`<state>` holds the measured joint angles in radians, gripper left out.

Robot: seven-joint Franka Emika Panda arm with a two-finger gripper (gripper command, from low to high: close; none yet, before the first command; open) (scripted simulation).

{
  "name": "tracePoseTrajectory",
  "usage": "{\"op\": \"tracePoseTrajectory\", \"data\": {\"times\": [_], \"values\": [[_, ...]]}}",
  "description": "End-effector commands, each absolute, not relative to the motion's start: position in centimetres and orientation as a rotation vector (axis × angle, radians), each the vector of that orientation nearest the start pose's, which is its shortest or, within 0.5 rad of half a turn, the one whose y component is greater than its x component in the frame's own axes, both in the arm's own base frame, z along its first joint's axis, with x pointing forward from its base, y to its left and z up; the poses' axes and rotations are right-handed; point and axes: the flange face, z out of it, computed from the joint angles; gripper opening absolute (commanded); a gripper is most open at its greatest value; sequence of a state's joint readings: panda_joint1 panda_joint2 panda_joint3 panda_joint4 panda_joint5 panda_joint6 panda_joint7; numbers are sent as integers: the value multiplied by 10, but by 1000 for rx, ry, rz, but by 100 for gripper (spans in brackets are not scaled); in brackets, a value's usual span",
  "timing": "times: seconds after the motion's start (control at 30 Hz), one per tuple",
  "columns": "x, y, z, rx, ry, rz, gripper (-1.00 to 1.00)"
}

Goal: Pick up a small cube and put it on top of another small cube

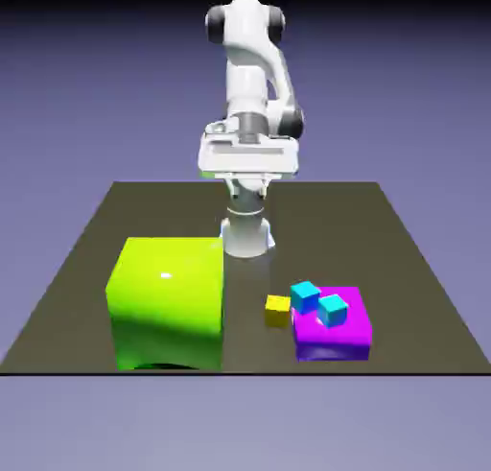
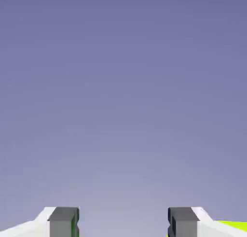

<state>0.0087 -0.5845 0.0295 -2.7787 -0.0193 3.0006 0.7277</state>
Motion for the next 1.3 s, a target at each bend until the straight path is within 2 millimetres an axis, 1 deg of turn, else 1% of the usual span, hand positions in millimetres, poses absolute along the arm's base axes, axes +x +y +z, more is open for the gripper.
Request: {"op": "tracePoseTrajectory", "data": {"times": [0.0,0.17,0.3,0.43,0.57,0.6,0.7,0.93,1.1,1.27], "values": [[390,16,476,-2535,903,-1054,0],[379,15,483,-2618,1034,-963,0],[371,18,481,-2685,1142,-869,0],[364,23,472,-2749,1255,-752,0],[358,28,455,-2806,1375,-607,0],[357,29,449,-2818,1407,-567,0],[352,18,423,-2833,1519,-458,0],[335,-15,358,-2803,1803,-156,0],[315,-45,309,-2711,2013,92,0],[285,-76,261,-2549,2212,353,0]]}}
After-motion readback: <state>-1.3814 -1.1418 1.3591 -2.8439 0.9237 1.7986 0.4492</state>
